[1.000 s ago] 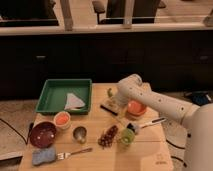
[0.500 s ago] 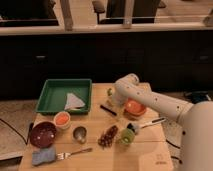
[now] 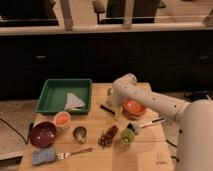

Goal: Place eraser in metal cup

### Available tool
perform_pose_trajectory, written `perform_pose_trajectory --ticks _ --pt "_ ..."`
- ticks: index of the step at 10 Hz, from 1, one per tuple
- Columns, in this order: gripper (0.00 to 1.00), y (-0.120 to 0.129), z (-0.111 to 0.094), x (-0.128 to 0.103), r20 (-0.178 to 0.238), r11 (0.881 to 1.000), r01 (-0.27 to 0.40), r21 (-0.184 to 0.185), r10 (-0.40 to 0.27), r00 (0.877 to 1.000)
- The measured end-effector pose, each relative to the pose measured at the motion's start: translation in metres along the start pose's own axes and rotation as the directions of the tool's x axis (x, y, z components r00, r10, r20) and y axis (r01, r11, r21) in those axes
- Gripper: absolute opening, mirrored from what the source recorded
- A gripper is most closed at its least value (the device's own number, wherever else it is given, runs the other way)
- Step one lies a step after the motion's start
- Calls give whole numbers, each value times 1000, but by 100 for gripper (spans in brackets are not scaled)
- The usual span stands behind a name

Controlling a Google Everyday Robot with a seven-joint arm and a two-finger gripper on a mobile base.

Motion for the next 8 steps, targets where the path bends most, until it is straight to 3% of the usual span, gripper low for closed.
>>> perform_pose_trajectory --ticks 8 --pt "80 2 3 1 -30 993 -119 -24 118 993"
